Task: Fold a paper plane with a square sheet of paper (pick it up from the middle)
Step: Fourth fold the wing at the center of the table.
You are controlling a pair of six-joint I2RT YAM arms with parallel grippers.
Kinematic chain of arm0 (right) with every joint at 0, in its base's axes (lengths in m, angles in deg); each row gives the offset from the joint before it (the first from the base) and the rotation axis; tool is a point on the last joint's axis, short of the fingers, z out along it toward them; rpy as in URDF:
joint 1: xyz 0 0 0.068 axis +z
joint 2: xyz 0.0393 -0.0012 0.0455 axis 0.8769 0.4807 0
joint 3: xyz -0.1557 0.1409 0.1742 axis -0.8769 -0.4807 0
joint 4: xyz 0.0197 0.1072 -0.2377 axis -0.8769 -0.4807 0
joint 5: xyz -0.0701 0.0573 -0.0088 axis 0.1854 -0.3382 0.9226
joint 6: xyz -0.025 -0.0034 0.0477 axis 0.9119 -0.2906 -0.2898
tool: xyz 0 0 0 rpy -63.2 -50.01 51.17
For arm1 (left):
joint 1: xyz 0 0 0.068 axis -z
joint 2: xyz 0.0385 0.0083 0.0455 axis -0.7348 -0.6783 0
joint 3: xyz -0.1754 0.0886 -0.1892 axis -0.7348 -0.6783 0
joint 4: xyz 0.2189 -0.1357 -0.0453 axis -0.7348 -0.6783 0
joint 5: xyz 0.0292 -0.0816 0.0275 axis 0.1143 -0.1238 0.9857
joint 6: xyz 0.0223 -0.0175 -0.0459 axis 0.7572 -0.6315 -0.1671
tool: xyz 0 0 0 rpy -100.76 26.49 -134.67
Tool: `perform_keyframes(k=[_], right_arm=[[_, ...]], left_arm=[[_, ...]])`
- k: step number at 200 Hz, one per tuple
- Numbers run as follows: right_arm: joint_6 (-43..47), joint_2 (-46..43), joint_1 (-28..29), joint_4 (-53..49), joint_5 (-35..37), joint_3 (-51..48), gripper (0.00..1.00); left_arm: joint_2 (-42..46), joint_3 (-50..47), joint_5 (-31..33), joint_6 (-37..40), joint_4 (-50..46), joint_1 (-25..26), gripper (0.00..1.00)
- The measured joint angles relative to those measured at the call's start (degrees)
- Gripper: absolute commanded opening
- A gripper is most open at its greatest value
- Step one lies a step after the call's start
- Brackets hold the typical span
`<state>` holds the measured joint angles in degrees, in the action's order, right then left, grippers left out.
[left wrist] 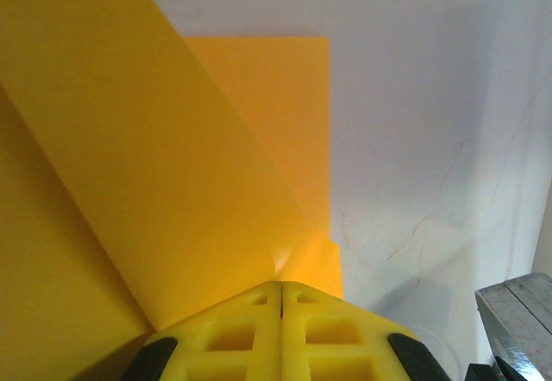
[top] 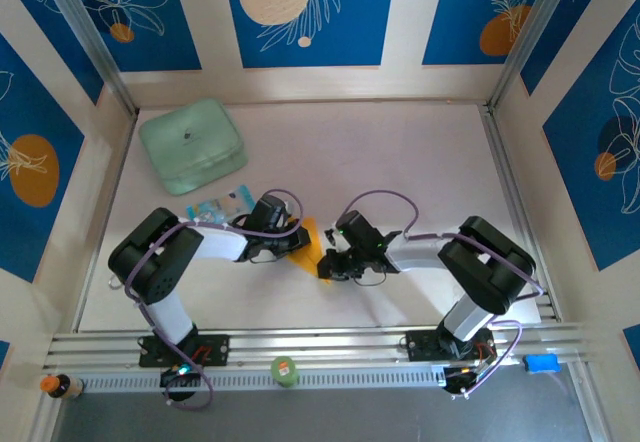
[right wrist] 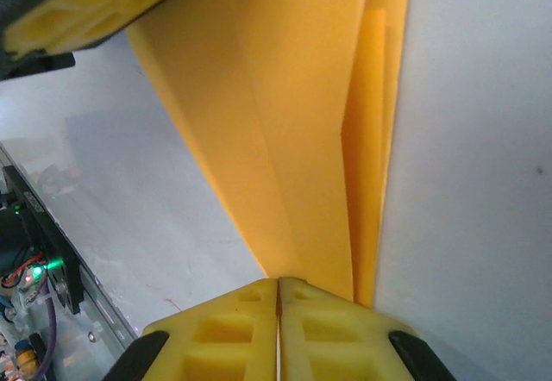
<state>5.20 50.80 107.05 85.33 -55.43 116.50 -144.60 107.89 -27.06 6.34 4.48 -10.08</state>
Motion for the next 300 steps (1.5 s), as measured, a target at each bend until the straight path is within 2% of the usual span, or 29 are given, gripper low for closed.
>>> perform_keyframes(k=[115, 153, 183, 203, 237, 271, 300], right_arm=[[-2.99, -6.4, -0.26, 4.48, 0.44, -8.46, 0.08], [-3.13, -14.64, -1.25, -2.71, 0.83, -11.34, 0.08], [-2.51, -19.5, -4.09, -5.7, 0.04, -9.2, 0.07], [-1.57, -17.4, -5.03, -6.01, -1.05, -4.42, 0.07], [-1.4, -7.21, -4.87, -5.33, -1.97, 4.44, 0.08], [-1.36, 0.74, -3.82, -5.62, -1.95, 8.63, 0.08], [-1.14, 4.09, -3.41, -5.68, -1.95, 10.97, 0.08]], left_arm=[[-0.37, 0.0, -0.85, -0.2, 0.63, 0.11, 0.01], [-0.37, -0.02, -0.87, -0.22, 0.68, 0.11, 0.01], [-0.37, -0.02, -0.85, -0.22, 0.7, 0.11, 0.01], [-0.35, -0.11, -0.87, -0.22, 0.85, 0.11, 0.01], [-0.35, -0.33, -0.87, -0.5, 1.31, 0.11, 0.01], [-0.35, -0.35, -0.87, -0.59, 1.33, 0.11, 0.01], [-0.35, -0.35, -0.87, -0.59, 1.31, 0.11, 0.01]])
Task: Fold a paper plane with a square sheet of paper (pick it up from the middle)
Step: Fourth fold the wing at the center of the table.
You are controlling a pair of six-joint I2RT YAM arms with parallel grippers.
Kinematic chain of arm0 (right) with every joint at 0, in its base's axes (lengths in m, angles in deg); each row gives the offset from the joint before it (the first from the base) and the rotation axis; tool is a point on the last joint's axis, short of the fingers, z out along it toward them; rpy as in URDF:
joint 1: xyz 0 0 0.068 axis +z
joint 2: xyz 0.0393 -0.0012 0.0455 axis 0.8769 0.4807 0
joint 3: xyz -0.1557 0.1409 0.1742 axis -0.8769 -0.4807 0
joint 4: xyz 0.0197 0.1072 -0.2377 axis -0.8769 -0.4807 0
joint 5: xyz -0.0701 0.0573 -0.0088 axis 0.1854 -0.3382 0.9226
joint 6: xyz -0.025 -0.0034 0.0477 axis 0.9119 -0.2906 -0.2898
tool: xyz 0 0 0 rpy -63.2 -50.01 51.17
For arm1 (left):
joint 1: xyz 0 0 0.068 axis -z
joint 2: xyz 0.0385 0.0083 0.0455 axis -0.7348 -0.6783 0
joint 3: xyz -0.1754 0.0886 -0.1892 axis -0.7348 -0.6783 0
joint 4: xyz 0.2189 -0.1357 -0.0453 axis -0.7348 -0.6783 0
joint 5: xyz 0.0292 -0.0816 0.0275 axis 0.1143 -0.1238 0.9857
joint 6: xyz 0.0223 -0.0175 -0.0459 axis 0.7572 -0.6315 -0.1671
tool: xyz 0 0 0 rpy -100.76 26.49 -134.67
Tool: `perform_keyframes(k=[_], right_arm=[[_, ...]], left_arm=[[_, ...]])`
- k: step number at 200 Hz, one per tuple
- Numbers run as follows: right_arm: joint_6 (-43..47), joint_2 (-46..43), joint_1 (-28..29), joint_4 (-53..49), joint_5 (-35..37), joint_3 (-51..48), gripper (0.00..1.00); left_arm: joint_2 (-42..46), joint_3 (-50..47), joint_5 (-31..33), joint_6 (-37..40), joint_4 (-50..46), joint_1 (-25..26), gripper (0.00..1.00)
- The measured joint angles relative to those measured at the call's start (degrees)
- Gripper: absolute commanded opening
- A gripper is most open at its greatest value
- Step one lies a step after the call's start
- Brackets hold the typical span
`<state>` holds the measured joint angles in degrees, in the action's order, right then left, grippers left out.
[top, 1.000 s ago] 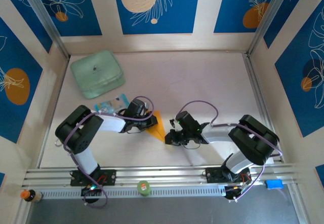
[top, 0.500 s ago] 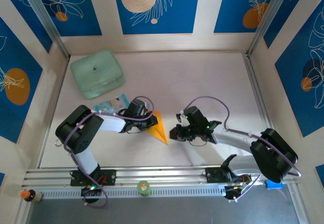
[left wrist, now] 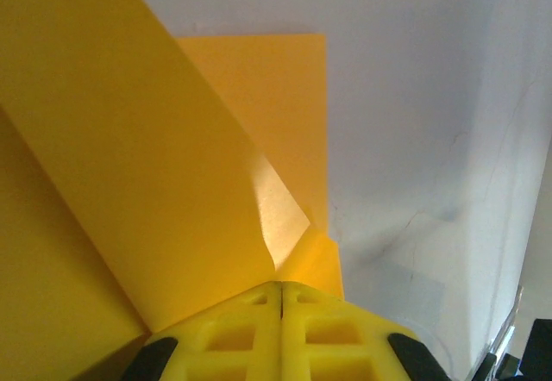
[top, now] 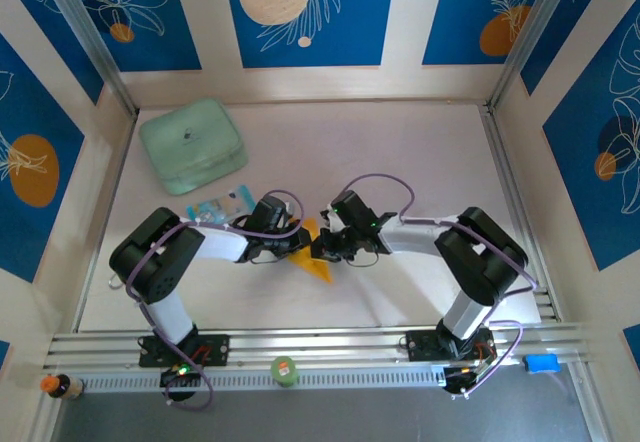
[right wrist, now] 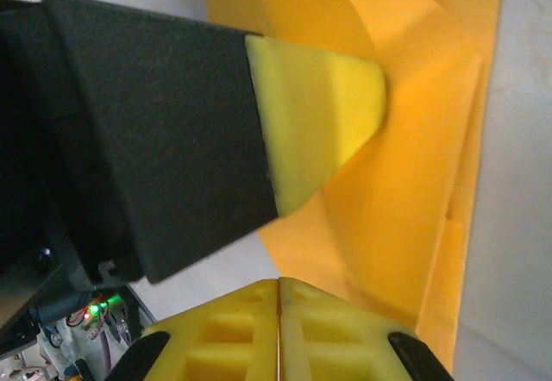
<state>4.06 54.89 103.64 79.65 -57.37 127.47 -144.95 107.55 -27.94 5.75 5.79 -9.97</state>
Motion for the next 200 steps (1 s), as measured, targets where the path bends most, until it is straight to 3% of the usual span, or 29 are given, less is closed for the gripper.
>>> perform_keyframes(k=[72, 116, 163, 200], right_arm=[[-0.57, 2.93, -0.22, 2.16, 1.03, -2.58, 0.07], [-1.99, 2.47, -0.74, 8.04, -0.33, -5.88, 0.03], [-2.54, 2.25, -1.05, 9.38, -1.44, -6.84, 0.0], [-2.93, 2.25, -1.05, 9.38, -1.51, -6.84, 0.0]], left_arm=[[0.0, 0.02, -0.15, 0.02, 0.0, 0.0, 0.02], [1.49, 0.42, 0.07, 1.18, -2.78, 0.0, 0.12], [7.76, 0.48, 0.48, 2.1, -6.16, 0.57, 0.03], [6.64, 0.5, 0.44, 1.49, -5.92, 2.71, 0.01]])
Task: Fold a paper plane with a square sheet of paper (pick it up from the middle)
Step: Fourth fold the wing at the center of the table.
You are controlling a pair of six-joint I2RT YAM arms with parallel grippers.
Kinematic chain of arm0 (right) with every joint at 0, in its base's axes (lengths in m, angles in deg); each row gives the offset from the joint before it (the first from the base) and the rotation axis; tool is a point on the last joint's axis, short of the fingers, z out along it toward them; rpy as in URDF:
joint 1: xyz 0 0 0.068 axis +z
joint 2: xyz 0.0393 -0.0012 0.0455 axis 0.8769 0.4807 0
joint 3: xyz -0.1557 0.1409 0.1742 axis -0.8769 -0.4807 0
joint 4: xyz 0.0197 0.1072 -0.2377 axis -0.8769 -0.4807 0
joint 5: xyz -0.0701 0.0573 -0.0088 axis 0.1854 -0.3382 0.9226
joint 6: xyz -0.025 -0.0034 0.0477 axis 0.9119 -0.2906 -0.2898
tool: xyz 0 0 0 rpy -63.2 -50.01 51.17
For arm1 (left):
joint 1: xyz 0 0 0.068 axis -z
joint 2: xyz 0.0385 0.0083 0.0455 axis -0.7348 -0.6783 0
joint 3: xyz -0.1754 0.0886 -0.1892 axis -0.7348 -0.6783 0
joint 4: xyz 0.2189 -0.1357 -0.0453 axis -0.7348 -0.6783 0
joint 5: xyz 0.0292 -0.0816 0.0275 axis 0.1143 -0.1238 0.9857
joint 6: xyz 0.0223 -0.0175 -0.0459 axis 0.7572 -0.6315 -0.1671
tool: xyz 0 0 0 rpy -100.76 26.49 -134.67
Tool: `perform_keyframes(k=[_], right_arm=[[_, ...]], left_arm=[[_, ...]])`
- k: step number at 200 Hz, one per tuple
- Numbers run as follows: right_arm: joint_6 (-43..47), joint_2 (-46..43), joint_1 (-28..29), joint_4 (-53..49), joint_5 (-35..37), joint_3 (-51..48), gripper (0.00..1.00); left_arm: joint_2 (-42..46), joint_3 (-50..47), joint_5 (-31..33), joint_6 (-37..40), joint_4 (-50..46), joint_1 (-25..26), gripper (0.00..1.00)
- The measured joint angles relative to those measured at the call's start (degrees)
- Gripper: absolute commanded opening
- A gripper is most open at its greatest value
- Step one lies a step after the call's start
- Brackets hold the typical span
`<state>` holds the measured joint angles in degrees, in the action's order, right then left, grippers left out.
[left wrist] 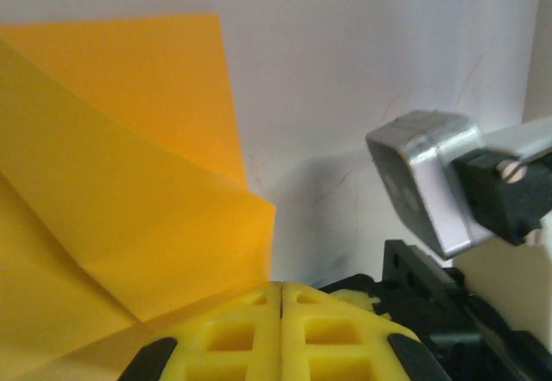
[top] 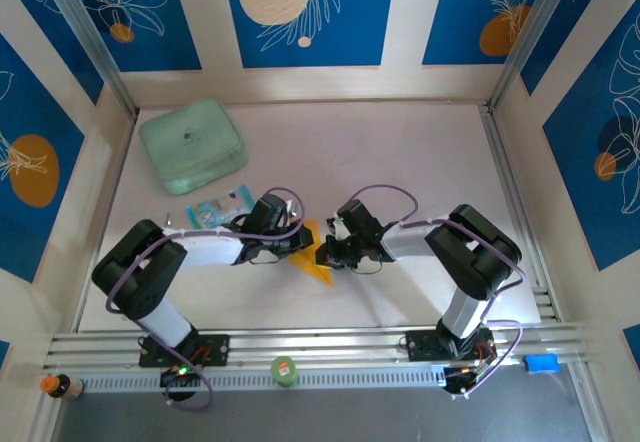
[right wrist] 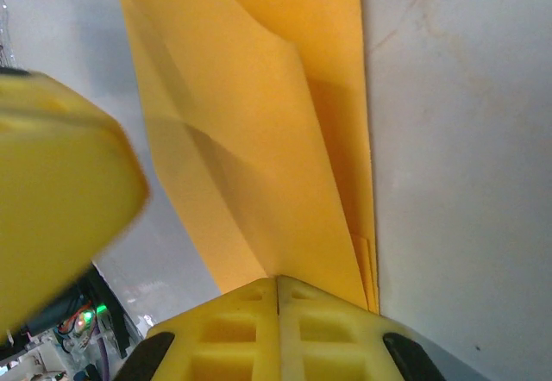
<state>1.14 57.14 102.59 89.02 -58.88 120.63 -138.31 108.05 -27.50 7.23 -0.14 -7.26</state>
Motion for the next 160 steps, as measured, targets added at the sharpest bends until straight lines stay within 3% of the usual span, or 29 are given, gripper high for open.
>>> perform_keyframes(k=[59, 160], right_arm=[[-0.42, 0.0, -0.09, 0.07, -0.22, -0.15, 0.0], [-1.01, -0.02, -0.09, 2.78, 0.85, -1.18, 0.0]], left_arm=[[-5.31, 0.35, -0.46, -1.07, 0.52, 0.11, 0.0], [-9.75, 4.96, -7.61, 0.52, -1.03, -5.22, 0.01]])
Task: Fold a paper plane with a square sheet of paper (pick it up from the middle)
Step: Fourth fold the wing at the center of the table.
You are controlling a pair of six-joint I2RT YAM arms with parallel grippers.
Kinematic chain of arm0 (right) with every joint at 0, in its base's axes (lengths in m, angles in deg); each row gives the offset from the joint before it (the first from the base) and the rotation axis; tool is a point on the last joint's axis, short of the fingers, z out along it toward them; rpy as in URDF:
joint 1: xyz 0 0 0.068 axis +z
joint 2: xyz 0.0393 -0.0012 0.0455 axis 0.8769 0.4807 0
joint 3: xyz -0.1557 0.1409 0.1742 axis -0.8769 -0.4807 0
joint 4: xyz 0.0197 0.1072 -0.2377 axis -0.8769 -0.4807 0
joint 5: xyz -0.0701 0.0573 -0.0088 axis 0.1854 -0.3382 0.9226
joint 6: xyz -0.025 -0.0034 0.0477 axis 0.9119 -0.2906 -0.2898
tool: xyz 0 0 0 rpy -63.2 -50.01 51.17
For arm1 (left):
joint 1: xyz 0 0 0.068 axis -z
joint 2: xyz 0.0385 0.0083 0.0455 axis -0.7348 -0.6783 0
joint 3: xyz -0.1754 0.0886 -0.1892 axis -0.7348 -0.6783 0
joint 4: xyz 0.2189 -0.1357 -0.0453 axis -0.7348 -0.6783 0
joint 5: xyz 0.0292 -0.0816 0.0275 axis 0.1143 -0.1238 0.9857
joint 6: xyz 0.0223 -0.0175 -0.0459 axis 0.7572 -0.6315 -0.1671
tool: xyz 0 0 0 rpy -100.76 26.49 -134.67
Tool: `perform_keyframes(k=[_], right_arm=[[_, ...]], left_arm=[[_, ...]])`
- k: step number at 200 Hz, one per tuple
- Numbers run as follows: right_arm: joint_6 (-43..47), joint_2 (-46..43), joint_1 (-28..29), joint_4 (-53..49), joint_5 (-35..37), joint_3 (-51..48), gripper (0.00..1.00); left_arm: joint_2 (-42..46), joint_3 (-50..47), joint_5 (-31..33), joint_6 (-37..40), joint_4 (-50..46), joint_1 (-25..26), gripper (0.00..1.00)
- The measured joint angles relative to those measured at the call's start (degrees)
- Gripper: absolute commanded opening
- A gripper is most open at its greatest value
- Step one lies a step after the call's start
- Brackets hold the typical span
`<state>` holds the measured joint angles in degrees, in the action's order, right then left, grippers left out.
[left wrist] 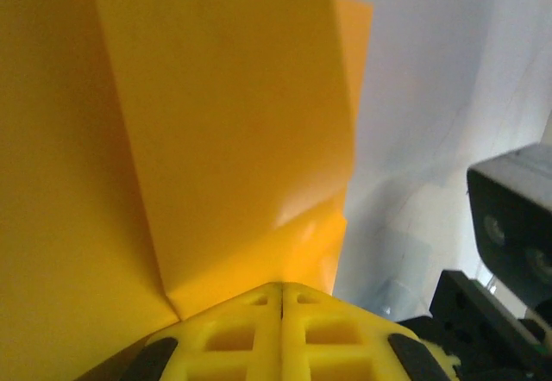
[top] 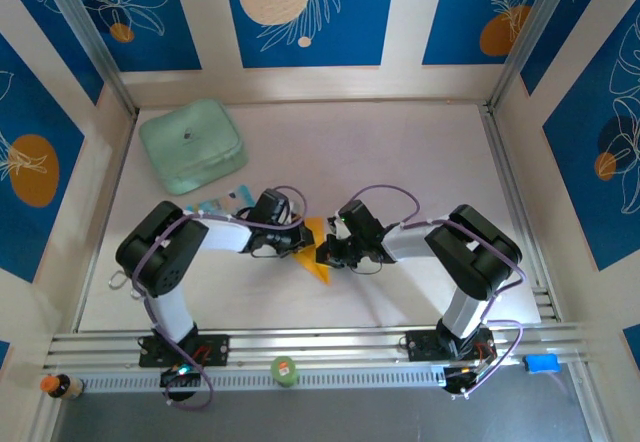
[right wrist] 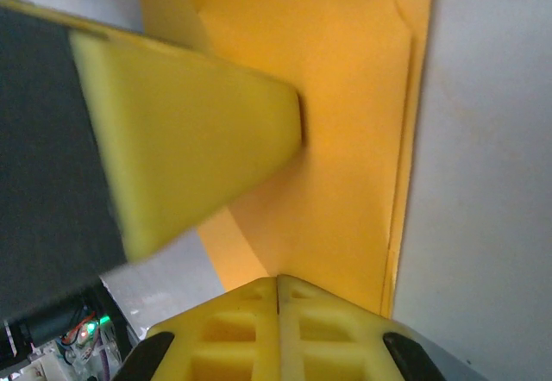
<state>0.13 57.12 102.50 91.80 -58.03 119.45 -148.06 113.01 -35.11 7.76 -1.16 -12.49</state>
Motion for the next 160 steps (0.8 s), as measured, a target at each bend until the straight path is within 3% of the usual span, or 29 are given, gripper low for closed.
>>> perform_keyframes(k=[113, 160], right_arm=[[0.48, 0.0, -0.02, -0.15, -0.02, 0.02, 0.0], [2.01, -0.04, -0.48, -0.57, -0.87, -0.07, 0.0]], left_arm=[[-3.89, 6.69, -2.03, 5.07, -5.25, -7.39, 0.02], [-5.35, 10.14, 0.37, 6.91, -7.37, -9.97, 0.02]])
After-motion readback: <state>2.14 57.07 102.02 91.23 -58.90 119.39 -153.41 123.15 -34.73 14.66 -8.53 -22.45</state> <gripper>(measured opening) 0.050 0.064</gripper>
